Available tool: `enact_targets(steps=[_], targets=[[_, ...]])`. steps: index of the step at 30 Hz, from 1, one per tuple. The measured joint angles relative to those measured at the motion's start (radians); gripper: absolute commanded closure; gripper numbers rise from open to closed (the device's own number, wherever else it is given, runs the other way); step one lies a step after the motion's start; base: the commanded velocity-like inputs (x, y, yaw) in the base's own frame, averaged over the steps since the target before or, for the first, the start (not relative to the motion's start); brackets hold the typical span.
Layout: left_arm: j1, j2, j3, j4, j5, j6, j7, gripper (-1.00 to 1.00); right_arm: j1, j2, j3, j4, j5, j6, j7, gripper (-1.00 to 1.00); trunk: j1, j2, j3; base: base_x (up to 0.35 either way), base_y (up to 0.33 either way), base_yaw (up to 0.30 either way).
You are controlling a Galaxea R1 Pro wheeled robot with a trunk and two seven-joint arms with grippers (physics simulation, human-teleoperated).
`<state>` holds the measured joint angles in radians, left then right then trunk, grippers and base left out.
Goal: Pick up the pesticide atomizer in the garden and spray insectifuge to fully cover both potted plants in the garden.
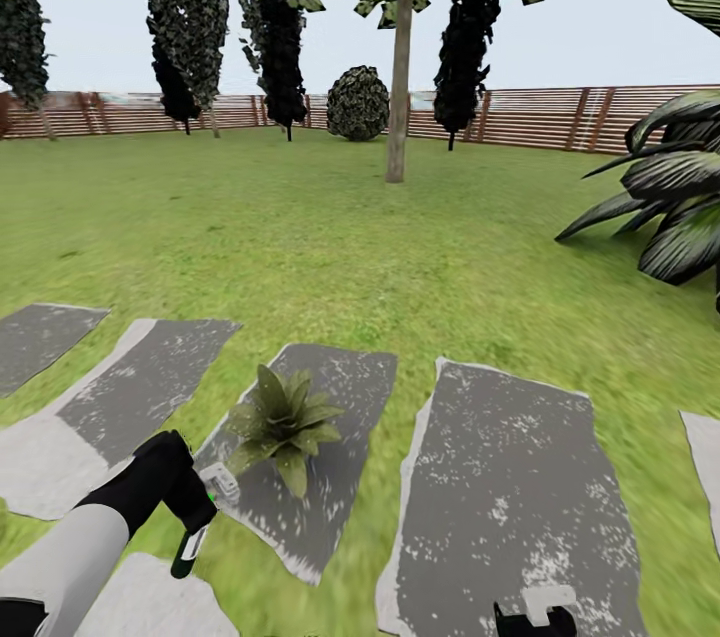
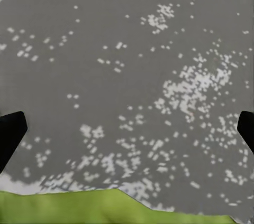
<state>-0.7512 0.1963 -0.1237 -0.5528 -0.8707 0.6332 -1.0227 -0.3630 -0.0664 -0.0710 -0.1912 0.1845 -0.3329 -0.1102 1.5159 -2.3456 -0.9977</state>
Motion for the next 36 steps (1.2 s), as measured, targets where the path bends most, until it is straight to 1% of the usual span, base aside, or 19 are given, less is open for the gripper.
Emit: enact_targets(steps=[2,3,5,8,10,13,15,17,18,20,21,22,23,25,28,31,32,35,36], targets=[[0.0,-0.008,0.002,0.0,0.007,0.015,0.013,1.0,0.0,0.001,0.0,0.0,0.0,0.0,0.0,-1.0,0.0,0.0,0.0,0.0,0.0,0.277],[-0.001,-0.024,0.003,0.0,0.013,0.042,0.029,1.0,0.0,0.001,0.0,0.0,0.0,0.0,0.0,-1.0,0.0,0.0,0.0,0.0,0.0,0.277],[0.0,-0.053,0.002,0.0,0.016,0.063,0.07,1.0,0.0,0.001,0.0,-0.001,0.0,0.0,0.0,-1.0,0.0,0.0,0.0,0.0,0.0,0.276],[0.0,-0.078,0.0,0.001,0.017,0.068,0.096,1.0,0.0,0.001,0.0,-0.001,0.0,-0.001,0.0,-1.0,0.0,0.0,0.0,0.0,0.0,0.183],[0.001,-0.088,0.0,0.002,0.018,0.069,0.1,1.0,0.0,0.001,0.0,-0.001,0.0,-0.001,0.0,-1.0,0.0,0.0,0.0,0.0,0.0,0.055],[0.001,-0.119,-0.001,0.001,0.016,0.07,0.107,1.0,0.0,0.001,0.0,-0.002,0.0,-0.001,0.0,-1.0,0.0,0.0,0.0,0.0,0.0,0.014],[0.001,-0.129,-0.002,0.001,0.015,0.07,0.137,1.0,0.0,0.001,0.0,-0.002,0.0,-0.001,-0.001,-1.0,0.0,0.0,0.0,0.007,-0.024,0.003],[0.001,-0.138,-0.002,0.001,0.017,0.07,0.179,1.0,0.0,0.0,-0.001,-0.003,0.0,-0.001,-0.001,-1.0,0.0,0.0,0.0,0.047,-0.136,0.001],[0.002,-0.142,-0.001,0.002,0.018,0.069,0.198,1.0,0.0,-0.001,0.0,-0.003,0.0,-0.001,-0.001,-1.0,0.0,0.0,0.0,0.051,-0.207,0.0],[0.004,-0.143,0.0,0.002,0.019,0.067,0.211,1.0,0.0,-0.001,0.0,-0.003,0.0,-0.001,-0.001,-1.0,0.0,0.0,0.0,0.025,-0.232,0.0],[0.005,-0.143,0.001,0.003,0.025,0.065,0.216,1.0,0.0,-0.002,0.0,-0.003,0.0,-0.001,-0.001,-1.0,0.0,0.0,0.0,0.011,-0.215,0.0],[0.005,-0.143,0.001,0.003,0.037,0.064,0.218,1.0,0.0,-0.002,0.0,-0.002,0.0,-0.001,-0.001,-1.0,0.0,0.0,0.0,0.004,-0.125,0.0],[0.013,-0.144,0.001,0.006,0.068,0.063,0.227,1.0,0.0,-0.002,0.0,-0.002,0.001,-0.001,-0.001,-1.0,0.0,0.0,0.0,0.003,-0.08,0.0],[0.029,-0.143,0.0,-0.003,0.094,0.061,0.257,1.0,0.0,-0.002,0.0,-0.002,0.001,-0.001,-0.001,-1.0,0.0,0.0,0.0,0.001,-0.034,0.0],[0.037,-0.144,0.0,-0.004,0.109,0.062,0.315,1.0,0.0,-0.003,0.0,-0.002,0.0,-0.002,0.0,-1.0,0.0,0.0,0.0,0.0,-0.009,0.0],[0.038,-0.144,0.004,-0.006,0.114,0.062,0.328,1.0,0.0,-0.002,0.0,-0.002,0.0,-0.003,0.0,-1.0,0.0,0.0,0.0,0.0,-0.001,0.0],[0.038,-0.144,0.012,-0.007,0.118,0.063,0.329,1.0,0.0,-0.001,0.0,-0.002,0.0,-0.003,0.0,-1.0,0.0,0.0,0.0,0.0,0.0,0.071],[0.038,-0.146,0.079,-0.008,0.126,0.061,0.332,1.0,0.0,0.001,0.0,-0.003,0.0,-0.003,-0.001,-1.0,0.0,0.0,0.0,0.0,0.0,0.204],[0.038,-0.148,0.095,-0.008,0.128,0.06,0.332,1.0,0.0,0.002,0.0,-0.002,0.0,-0.003,-0.001,-1.0,0.0,0.0,0.0,0.0,-0.007,0.262]])
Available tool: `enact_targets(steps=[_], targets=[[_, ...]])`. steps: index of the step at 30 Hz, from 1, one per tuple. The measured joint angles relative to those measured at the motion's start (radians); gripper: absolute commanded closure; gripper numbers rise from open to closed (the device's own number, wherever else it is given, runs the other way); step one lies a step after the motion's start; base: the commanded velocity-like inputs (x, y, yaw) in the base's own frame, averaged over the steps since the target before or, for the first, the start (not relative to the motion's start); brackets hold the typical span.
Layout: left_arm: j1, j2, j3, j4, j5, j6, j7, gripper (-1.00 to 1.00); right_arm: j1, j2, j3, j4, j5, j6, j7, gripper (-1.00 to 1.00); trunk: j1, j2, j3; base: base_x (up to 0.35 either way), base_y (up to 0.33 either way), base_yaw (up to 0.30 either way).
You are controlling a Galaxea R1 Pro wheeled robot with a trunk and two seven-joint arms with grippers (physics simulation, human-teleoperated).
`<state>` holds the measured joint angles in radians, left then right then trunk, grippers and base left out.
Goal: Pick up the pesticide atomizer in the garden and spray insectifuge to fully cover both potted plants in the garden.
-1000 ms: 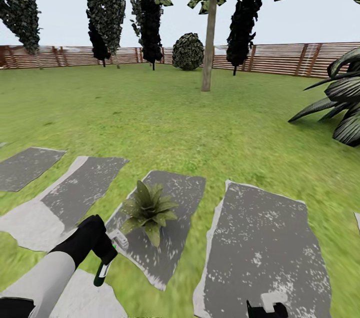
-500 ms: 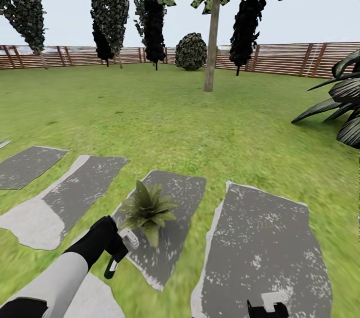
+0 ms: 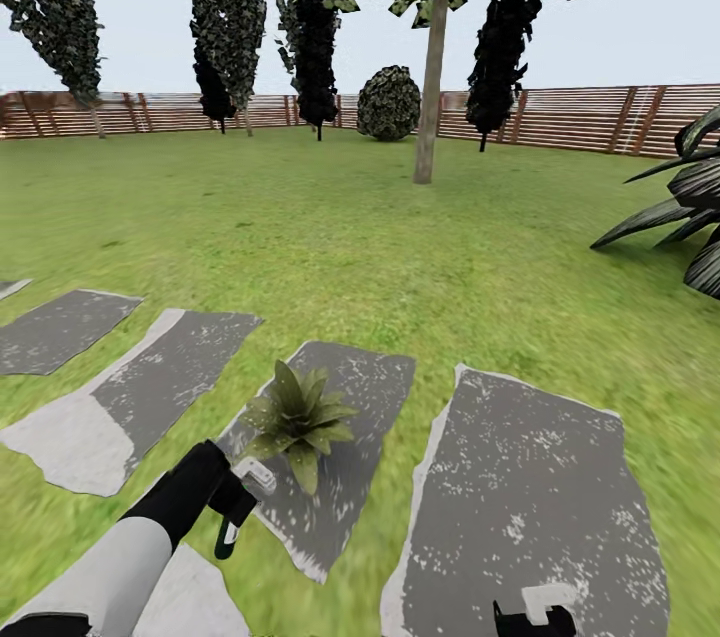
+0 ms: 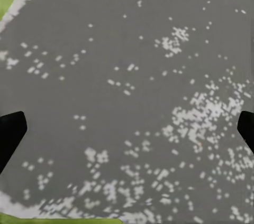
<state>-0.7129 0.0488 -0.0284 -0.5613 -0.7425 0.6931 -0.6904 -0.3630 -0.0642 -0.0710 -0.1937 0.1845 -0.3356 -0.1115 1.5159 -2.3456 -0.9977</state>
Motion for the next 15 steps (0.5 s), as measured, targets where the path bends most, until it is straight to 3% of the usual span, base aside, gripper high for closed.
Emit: enact_targets(steps=[7,15], targets=[[0.0,-0.003,0.005,0.004,-0.007,-0.003,0.001,1.0,0.0,0.002,0.0,0.001,0.0,0.0,0.0,-1.0,0.0,0.0,0.0,0.0,-0.2,0.26],[0.0,-0.002,0.003,0.001,-0.009,-0.003,0.002,1.0,0.0,0.002,0.0,0.001,0.0,0.0,0.0,-1.0,0.0,0.0,0.0,0.0,-0.247,0.025]])
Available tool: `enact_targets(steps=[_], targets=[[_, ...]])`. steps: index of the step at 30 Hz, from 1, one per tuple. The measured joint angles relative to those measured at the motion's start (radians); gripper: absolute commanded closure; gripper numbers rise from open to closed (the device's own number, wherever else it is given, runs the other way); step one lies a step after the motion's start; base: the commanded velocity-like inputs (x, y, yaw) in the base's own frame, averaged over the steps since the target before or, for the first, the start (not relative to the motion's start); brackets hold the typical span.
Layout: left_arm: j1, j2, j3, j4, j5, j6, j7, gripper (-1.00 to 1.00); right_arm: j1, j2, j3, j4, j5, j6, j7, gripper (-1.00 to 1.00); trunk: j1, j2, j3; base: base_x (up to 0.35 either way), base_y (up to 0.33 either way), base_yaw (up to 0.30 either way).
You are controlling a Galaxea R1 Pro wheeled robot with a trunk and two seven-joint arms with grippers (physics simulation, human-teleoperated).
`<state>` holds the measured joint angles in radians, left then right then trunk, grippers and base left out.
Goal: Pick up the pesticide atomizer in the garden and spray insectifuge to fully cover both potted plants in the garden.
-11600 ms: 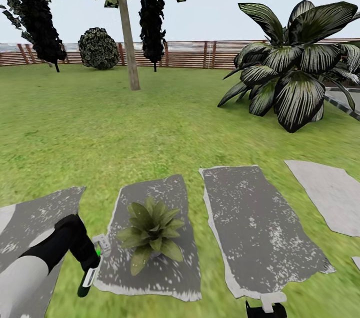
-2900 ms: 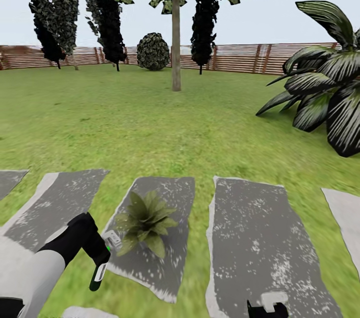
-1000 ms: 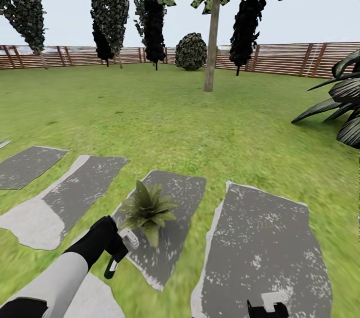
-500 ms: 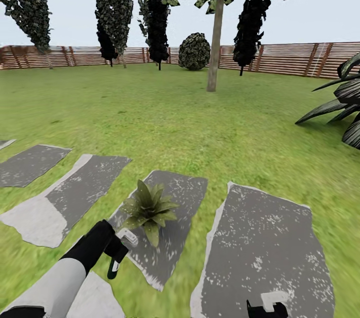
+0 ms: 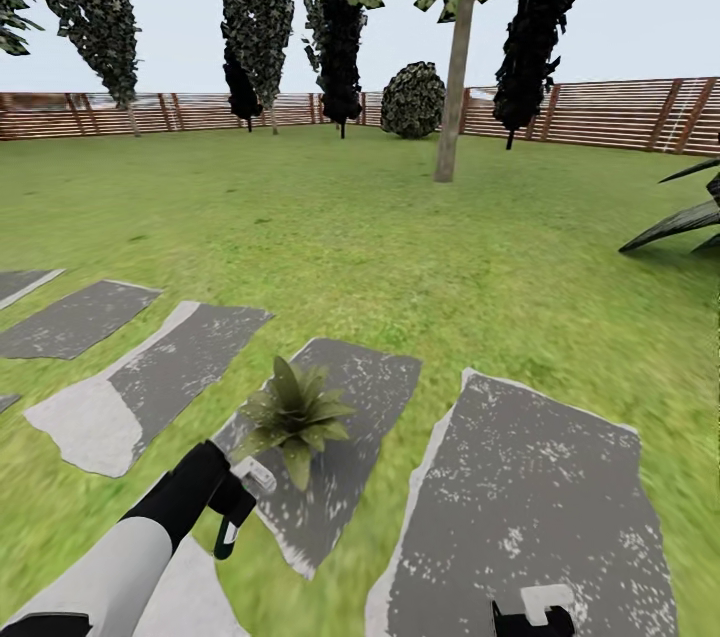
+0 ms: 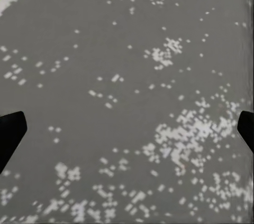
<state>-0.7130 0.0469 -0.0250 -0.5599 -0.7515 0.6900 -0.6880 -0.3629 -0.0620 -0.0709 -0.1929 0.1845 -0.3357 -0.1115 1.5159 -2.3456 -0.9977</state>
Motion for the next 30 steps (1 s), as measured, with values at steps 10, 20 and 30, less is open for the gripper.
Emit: enact_targets(steps=[10,20,30], targets=[[0.0,0.009,-0.001,0.008,-0.002,-0.001,0.001,1.0,0.0,0.0,0.0,0.0,0.0,0.0,0.0,-1.0,0.0,0.0,0.0,0.063,-0.14,0.213],[0.001,0.002,-0.001,0.015,0.007,0.0,0.09,1.0,0.0,0.0,0.0,0.002,0.0,0.0,0.0,-1.0,0.0,0.0,0.0,0.031,-0.036,0.274],[0.002,-0.002,0.0,0.011,0.012,0.001,0.085,1.0,0.0,0.0,0.0,0.002,0.0,0.0,0.0,-1.0,0.0,0.0,0.0,0.093,-0.195,0.269]])
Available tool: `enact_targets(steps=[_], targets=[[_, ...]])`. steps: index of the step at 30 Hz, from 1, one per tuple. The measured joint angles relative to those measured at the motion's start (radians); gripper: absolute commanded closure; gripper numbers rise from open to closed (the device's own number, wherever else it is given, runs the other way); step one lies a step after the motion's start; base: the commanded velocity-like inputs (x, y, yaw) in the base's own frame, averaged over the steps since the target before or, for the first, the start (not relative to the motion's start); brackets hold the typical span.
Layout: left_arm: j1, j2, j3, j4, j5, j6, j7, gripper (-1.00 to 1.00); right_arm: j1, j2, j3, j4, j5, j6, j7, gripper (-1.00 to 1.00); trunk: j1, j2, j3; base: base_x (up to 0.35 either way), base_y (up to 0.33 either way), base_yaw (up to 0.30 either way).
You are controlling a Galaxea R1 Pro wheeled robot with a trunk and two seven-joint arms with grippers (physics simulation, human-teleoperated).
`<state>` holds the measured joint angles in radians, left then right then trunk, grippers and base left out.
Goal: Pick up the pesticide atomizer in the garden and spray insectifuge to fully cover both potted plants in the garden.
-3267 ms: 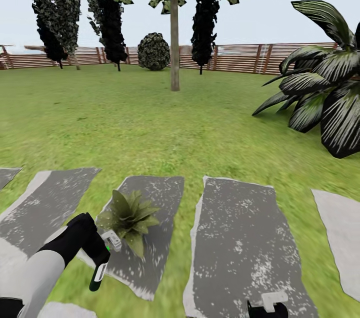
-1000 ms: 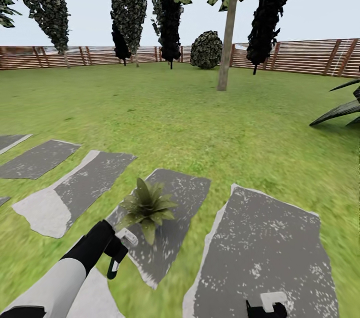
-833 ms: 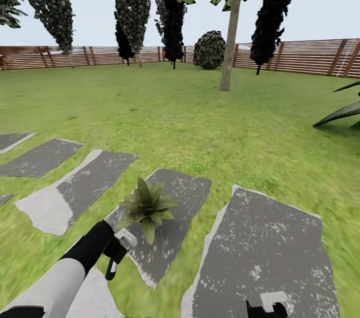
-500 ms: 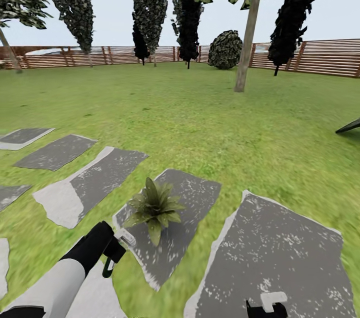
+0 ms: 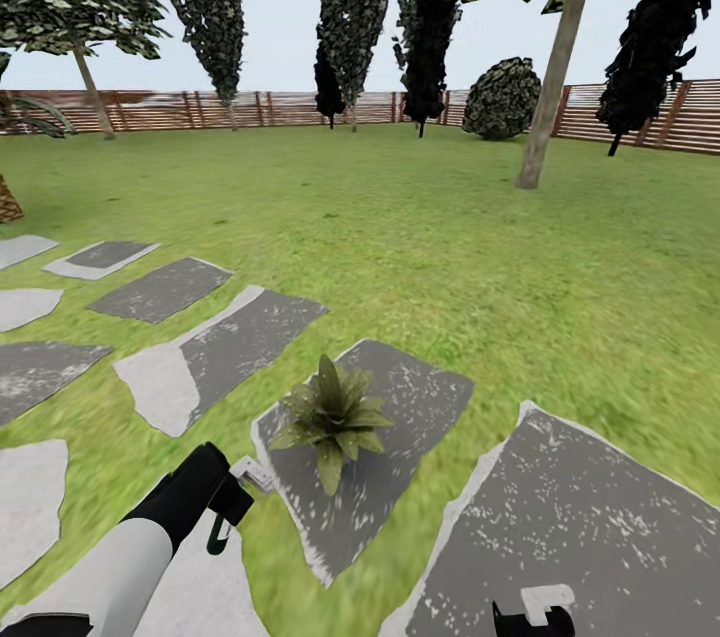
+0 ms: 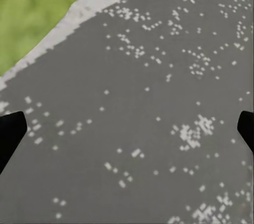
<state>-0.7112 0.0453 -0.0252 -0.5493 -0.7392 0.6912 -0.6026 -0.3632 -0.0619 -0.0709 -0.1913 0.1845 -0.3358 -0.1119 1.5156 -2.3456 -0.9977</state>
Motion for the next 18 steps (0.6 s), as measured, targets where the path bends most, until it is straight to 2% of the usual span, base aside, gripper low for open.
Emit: enact_targets(steps=[6,15,18], targets=[[0.0,-0.001,0.0,-0.007,0.0,0.0,0.001,1.0,0.0,-0.005,0.0,0.0,0.001,0.001,0.001,-1.0,0.0,0.0,0.0,0.149,-0.261,0.042],[0.0,-0.001,0.0,-0.008,0.0,0.0,0.002,1.0,0.0,-0.002,0.0,0.0,0.0,0.002,0.001,-1.0,0.0,0.0,0.0,0.013,-0.263,0.0],[0.0,-0.001,0.0,-0.009,0.0,0.001,0.003,1.0,0.0,-0.001,0.0,-0.001,0.0,0.002,0.0,-1.0,0.0,0.0,0.0,0.0,-0.268,0.113]])
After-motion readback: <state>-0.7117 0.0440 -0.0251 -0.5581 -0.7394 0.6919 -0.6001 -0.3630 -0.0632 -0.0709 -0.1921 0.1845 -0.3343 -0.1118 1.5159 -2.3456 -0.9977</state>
